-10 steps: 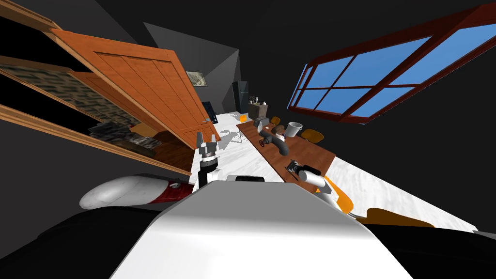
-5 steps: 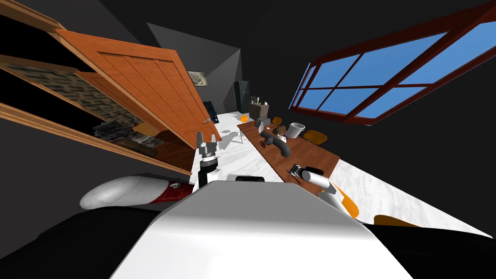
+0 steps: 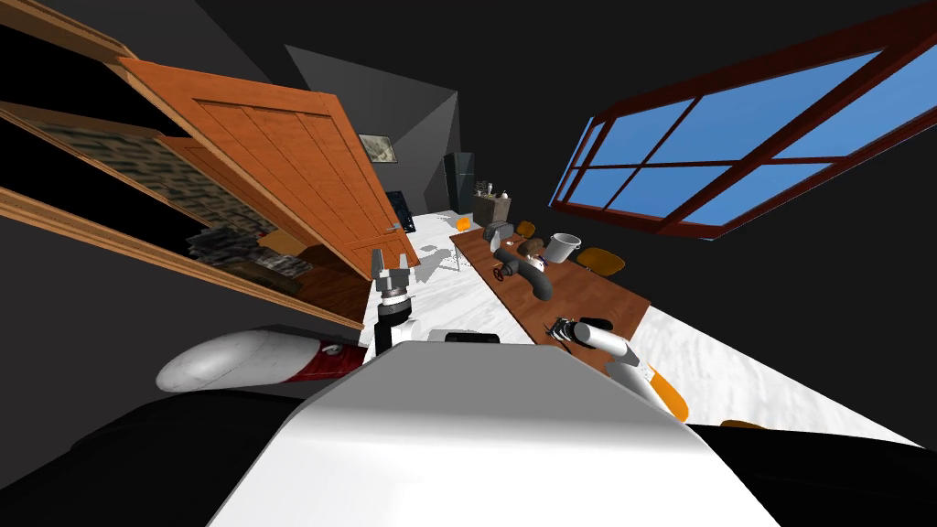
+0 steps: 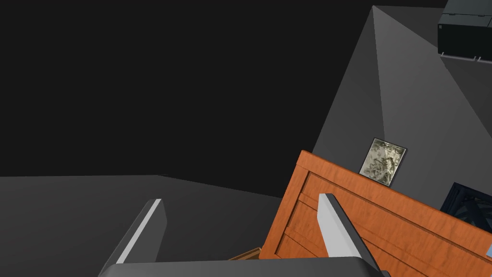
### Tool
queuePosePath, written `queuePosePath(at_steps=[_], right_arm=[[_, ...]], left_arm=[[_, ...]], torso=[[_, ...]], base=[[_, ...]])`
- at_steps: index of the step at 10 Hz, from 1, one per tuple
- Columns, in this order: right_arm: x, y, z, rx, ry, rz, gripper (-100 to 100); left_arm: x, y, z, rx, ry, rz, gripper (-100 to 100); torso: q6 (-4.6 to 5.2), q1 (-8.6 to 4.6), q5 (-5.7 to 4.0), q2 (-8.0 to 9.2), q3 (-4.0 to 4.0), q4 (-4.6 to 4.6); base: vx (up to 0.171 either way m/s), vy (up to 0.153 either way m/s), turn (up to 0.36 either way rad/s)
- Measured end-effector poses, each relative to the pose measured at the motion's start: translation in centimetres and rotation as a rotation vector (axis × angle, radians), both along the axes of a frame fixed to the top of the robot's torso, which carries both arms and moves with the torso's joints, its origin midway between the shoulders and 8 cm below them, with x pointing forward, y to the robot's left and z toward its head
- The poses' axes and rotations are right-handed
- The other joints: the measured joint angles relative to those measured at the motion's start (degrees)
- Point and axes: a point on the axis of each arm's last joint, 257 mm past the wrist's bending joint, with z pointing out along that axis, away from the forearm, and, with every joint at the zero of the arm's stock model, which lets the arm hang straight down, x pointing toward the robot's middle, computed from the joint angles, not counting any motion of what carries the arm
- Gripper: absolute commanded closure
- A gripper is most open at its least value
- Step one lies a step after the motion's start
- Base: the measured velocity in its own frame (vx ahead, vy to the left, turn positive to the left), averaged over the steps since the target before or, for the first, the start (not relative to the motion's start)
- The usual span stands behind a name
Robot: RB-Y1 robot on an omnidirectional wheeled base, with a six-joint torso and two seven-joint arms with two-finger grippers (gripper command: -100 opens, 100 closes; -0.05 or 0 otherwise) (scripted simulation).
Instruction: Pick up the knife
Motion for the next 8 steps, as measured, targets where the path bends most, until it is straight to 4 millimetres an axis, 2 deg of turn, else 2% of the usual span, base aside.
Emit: queuePosePath(at_steps=[8], right_arm=[[-6.8,-1.4,-2.2,0.099,0.234,-0.129,-100]], left_arm=[[0.0,0.0,0.0,0.0,0.0,0.0,0]], torso=[[0.0,-0.01,0.0,0.0,0.0,0.0]], base=[[0.023,-0.003,0.047]])
